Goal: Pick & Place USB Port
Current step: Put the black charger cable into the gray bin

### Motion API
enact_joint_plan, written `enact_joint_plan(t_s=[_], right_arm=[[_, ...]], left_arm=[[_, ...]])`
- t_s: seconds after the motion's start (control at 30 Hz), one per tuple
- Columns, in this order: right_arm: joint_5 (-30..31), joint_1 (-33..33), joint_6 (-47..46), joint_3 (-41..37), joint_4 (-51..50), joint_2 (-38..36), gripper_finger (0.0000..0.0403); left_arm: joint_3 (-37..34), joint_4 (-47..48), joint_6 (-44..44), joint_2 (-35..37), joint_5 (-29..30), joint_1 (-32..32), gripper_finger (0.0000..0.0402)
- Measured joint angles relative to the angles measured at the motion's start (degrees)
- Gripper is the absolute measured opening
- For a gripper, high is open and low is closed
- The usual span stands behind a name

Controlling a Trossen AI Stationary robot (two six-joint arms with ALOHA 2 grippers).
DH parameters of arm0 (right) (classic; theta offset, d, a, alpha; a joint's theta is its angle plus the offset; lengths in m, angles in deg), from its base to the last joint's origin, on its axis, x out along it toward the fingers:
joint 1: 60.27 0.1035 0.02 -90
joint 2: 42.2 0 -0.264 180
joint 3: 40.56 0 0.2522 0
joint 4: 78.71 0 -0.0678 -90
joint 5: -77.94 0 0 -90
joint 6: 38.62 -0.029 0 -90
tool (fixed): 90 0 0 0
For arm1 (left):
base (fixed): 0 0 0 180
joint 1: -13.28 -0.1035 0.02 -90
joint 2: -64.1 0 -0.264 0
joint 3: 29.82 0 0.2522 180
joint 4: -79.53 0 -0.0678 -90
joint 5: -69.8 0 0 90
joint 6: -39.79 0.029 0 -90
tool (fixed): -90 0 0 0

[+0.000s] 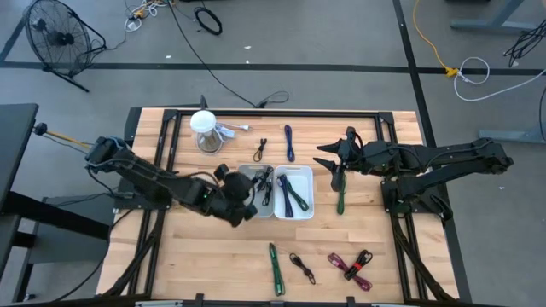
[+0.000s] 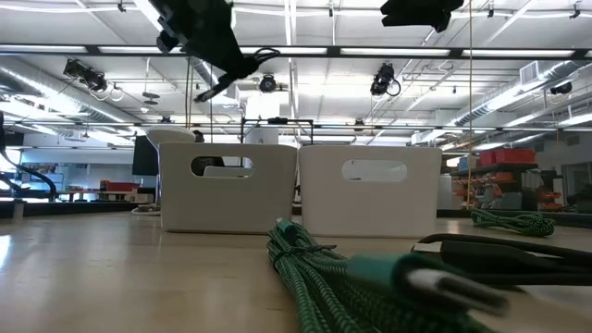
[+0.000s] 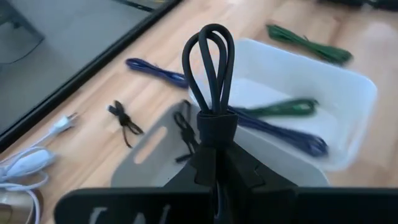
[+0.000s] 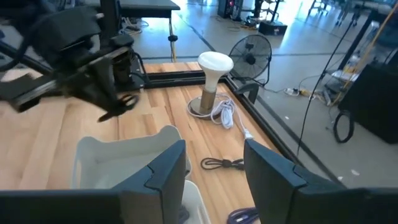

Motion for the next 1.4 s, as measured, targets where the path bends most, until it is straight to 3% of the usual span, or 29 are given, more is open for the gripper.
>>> enact_joint_plan(t_s=[0.27, 0.77, 1.1, 1.4], right_arm=[[0.01, 0.0, 3.2, -0.02, 0.46, -0.02, 0.0165], [-0.02, 0.0, 4.21, -0.04, -0.69, -0.04, 0.0165], [0.0, -0.04, 4.21, -0.04, 0.23, -0.04, 0.0165], [0.0, -0.04, 4.19, -0.04, 0.93, -0.02, 0.0165]], left_arm=[[-0.39, -0.96, -2.1, -1.62, -0.66, -6.08, 0.001], [-17.3, -29.56, -4.05, -1.95, -9.26, -13.54, 0.001], [-21.89, -30.33, -10.58, -1.92, -10.17, -13.46, 0.0011], [-23.91, -36.08, -12.26, -1.92, -12.22, -13.46, 0.0052]])
